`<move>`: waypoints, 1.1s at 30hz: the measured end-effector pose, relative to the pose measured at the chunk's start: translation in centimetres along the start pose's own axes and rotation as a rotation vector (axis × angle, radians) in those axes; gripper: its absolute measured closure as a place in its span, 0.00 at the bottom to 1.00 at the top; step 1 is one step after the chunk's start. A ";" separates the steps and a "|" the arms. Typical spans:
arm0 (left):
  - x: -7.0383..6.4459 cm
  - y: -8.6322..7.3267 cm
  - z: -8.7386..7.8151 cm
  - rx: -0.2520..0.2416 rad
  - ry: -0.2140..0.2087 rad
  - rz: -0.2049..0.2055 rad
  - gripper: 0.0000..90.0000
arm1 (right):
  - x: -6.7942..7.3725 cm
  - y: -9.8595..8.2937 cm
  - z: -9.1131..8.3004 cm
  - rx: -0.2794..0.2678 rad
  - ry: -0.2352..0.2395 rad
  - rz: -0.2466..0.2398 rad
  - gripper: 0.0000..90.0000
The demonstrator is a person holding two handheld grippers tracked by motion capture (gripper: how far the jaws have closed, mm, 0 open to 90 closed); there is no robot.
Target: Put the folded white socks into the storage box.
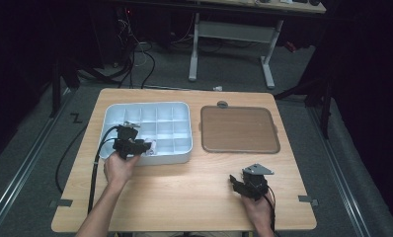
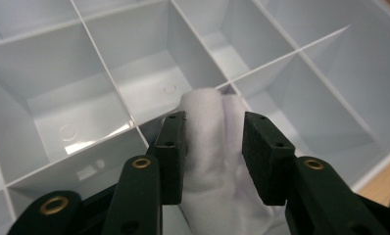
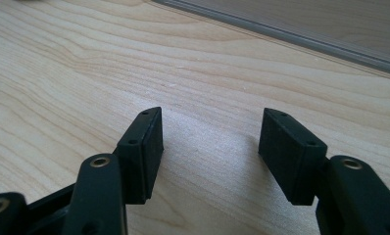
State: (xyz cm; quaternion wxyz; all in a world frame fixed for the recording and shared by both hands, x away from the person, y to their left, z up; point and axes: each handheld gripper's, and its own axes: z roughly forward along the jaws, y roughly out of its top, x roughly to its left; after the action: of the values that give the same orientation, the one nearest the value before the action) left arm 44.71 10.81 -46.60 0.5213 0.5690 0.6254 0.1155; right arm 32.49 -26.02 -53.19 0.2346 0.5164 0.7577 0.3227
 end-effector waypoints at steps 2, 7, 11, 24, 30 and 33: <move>-0.6 0.1 -0.8 -0.013 -0.038 0.002 0.70 | 0.0 0.0 0.0 0.000 0.000 0.000 0.47; -1.0 -1.4 0.1 0.046 0.008 0.073 0.70 | 0.0 0.0 0.0 0.000 0.000 -0.001 0.47; -0.9 -1.8 0.7 0.050 0.047 0.107 0.73 | 0.0 0.0 0.0 0.000 0.000 -0.001 0.47; -0.6 -2.1 1.8 0.092 0.111 0.185 0.84 | 0.0 0.0 0.0 0.000 0.000 -0.001 0.47; -0.6 -2.0 2.3 0.116 0.121 0.175 0.83 | 0.0 0.0 0.0 0.000 0.000 0.000 0.47; -0.5 -2.1 2.6 0.129 0.118 0.160 0.83 | 0.0 0.0 0.0 0.000 0.000 0.000 0.47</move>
State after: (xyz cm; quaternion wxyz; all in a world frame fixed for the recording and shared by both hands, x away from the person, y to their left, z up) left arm 45.43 8.58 -49.01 0.4351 0.6416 0.6138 0.1497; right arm 32.49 -26.02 -53.19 0.2345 0.5164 0.7577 0.3228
